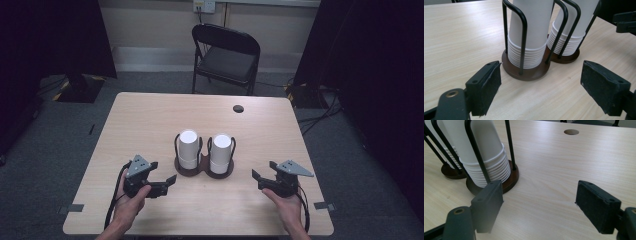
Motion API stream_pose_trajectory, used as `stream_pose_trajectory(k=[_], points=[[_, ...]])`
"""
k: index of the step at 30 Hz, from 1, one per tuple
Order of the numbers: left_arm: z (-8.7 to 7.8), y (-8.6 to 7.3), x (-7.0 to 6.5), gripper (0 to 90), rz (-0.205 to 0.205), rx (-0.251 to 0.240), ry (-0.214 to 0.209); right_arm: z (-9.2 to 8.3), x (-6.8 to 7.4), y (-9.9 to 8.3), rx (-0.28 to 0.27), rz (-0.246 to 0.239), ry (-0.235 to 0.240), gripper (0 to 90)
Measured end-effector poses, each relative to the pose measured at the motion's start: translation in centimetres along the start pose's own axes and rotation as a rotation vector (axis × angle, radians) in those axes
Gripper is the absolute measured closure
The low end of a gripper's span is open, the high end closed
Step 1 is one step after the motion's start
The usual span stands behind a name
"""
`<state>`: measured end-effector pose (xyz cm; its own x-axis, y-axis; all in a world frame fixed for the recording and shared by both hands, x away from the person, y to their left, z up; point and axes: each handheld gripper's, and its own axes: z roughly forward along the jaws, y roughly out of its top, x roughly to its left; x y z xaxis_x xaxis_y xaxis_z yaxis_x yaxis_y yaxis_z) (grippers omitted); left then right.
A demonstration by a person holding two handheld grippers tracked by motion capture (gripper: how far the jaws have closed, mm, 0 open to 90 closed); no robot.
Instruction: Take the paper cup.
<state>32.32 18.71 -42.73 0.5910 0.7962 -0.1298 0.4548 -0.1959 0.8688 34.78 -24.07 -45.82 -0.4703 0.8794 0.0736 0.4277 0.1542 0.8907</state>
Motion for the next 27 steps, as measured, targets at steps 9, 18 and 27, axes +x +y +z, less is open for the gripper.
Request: stream_pose_trajectory(k=[9, 18, 27], points=[[0.2, 0.1, -0.5, 17.7, 0.005, -0.006, -0.021, 0.1, -0.3, 0.8, 0.004, -0.009, -0.045, 23.4], [-0.2, 0.3, -1.4, 18.6, 0.035, -0.016, -0.048, -0.7, 0.3, 1.5, -0.013, -0.008, 0.043, 30.1], [-0.1, 0.3, -1.1, 20.1, 0.024, -0.017, -0.054, -0.9, 1.8, 2.1, -0.036, -0.039, 0.124, 29.8]])
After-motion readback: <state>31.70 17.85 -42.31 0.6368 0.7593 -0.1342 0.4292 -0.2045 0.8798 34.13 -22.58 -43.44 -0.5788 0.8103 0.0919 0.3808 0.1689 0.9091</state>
